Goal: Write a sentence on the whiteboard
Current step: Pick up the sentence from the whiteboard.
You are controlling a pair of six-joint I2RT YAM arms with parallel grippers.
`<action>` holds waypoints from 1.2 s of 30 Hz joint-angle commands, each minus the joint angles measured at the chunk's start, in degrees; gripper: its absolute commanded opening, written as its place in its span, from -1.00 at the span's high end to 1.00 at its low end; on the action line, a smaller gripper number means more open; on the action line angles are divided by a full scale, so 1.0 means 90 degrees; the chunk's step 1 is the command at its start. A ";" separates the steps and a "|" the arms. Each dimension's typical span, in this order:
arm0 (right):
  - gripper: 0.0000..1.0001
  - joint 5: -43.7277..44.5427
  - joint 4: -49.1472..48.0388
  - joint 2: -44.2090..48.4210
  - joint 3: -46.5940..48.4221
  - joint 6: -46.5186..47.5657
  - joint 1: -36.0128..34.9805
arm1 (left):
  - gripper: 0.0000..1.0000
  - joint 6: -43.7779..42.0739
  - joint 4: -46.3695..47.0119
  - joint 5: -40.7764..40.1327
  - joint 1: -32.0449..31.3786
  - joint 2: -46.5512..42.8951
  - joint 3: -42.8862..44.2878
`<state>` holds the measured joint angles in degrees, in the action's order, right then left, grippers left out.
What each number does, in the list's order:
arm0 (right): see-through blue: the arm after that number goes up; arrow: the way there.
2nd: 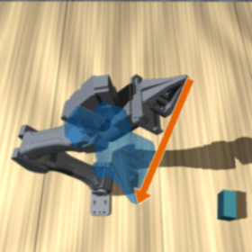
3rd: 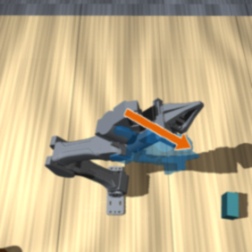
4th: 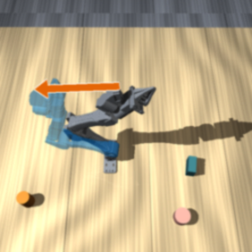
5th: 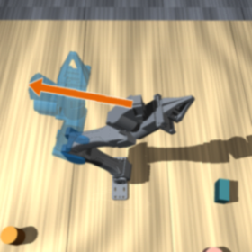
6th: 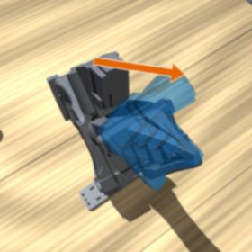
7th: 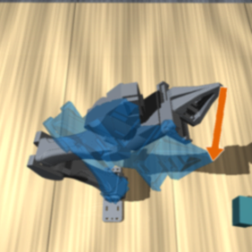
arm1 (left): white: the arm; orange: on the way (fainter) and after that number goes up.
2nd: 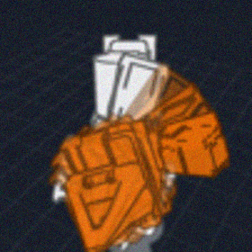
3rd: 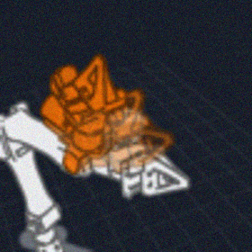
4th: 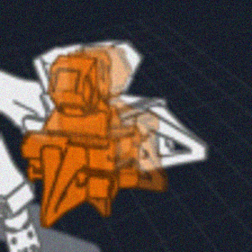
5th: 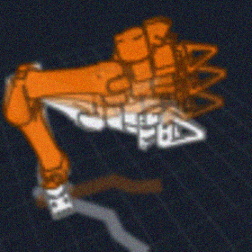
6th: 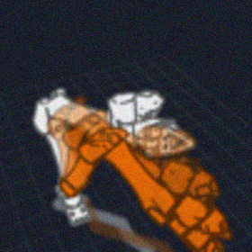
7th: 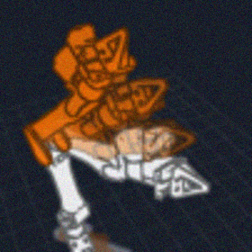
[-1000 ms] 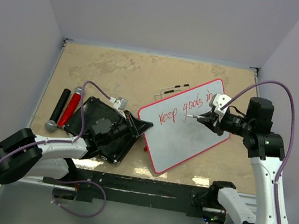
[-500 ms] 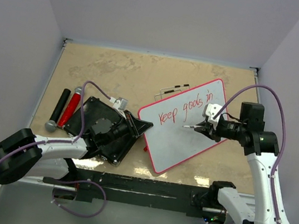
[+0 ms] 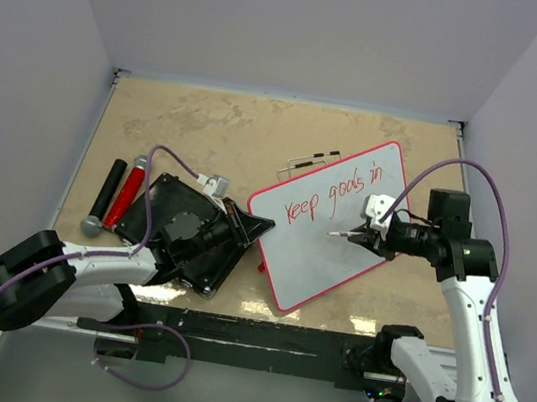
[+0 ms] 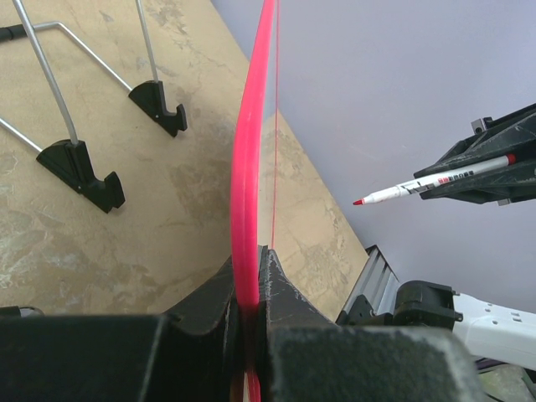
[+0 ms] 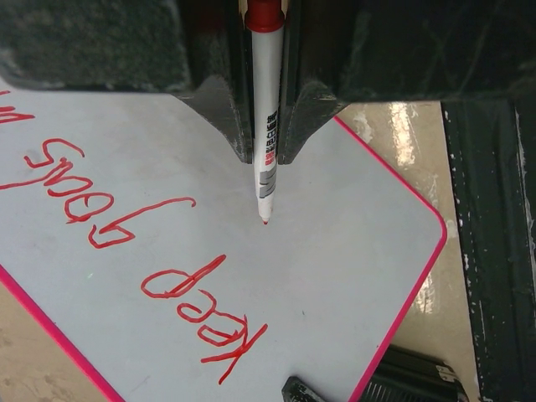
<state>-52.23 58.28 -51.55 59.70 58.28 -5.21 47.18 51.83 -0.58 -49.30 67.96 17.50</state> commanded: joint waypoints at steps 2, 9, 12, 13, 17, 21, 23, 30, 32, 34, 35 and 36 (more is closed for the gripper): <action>1.00 -0.0222 0.0067 0.0083 -0.0061 0.0252 -0.0007 | 1.00 -0.0320 0.0120 0.0133 -0.0021 0.0124 0.0165; 1.00 -0.0271 0.0038 -0.0014 -0.0149 0.0399 -0.0046 | 1.00 -0.0213 0.0178 0.0084 -0.0030 0.0358 0.0331; 1.00 -0.0300 -0.0157 -0.0034 -0.0266 0.0322 -0.0133 | 1.00 -0.0135 0.0198 0.0074 -0.0030 0.0437 0.0361; 1.00 -0.0300 -0.0244 -0.0015 -0.0344 0.0224 -0.0153 | 1.00 -0.0115 0.0198 0.0026 -0.0030 0.0456 0.0370; 1.00 -0.0029 -0.0907 0.0025 -0.0530 -0.0293 -0.0611 | 1.00 0.0050 0.0129 -0.0287 -0.0030 0.0456 0.0390; 1.00 0.0314 -0.1396 -0.0043 -0.0744 -0.0664 -0.0963 | 1.00 0.0188 0.0120 -0.0482 -0.0021 0.0544 0.0477; 1.00 0.0393 -0.1640 -0.0063 -0.0764 -0.0831 -0.1177 | 1.00 0.0275 0.0158 -0.0512 -0.0030 0.0661 0.0536; 1.00 0.0968 -0.2266 -0.0327 -0.0852 -0.1251 -0.1754 | 1.00 0.0412 0.0305 -0.0629 -0.0040 0.0866 0.0654; 1.00 0.1047 -0.2306 -0.0395 -0.0862 -0.1261 -0.1833 | 1.00 0.0412 0.0325 -0.0629 -0.0040 0.0886 0.0673; 1.00 0.1134 -0.2325 -0.0415 -0.0872 -0.1261 -0.1882 | 1.00 0.0422 0.0315 -0.0629 -0.0030 0.0905 0.0673; 1.00 0.1164 -0.2335 -0.0425 -0.0872 -0.1261 -0.1891 | 1.00 0.0422 0.0334 -0.0629 -0.0030 0.0915 0.0673; 1.00 0.1203 -0.2354 -0.0425 -0.0891 -0.1261 -0.1901 | 1.00 0.0422 0.0344 -0.0639 -0.0030 0.0925 0.0673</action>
<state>-43.88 40.27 -55.48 52.14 48.38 -21.71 54.00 53.08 -3.60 -49.58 75.57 21.52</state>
